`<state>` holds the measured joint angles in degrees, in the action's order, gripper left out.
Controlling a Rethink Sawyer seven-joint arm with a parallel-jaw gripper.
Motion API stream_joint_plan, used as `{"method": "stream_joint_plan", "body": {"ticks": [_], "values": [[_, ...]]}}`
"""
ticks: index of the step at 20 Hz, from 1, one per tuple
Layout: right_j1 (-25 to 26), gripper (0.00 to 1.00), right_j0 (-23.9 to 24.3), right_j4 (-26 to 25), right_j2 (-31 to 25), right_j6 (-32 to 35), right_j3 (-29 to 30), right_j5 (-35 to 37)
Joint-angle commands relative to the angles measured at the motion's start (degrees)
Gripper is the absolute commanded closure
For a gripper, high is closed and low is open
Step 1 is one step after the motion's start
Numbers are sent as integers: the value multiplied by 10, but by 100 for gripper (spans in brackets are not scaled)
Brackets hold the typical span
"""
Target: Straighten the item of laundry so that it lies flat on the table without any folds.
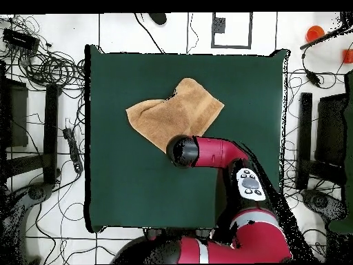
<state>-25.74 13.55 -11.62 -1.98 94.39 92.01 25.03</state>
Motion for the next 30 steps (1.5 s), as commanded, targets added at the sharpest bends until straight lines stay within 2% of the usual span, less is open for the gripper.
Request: {"method": "stream_joint_plan", "body": {"ticks": [1,10,20,30], "values": [[4,100,-12,9,-5,99,76,2],[3,100,-15,2,2,102,93,-19],[24,100,-9,-6,8,94,87,-45],[19,100,-6,-6,13,87,91,-44]]}}
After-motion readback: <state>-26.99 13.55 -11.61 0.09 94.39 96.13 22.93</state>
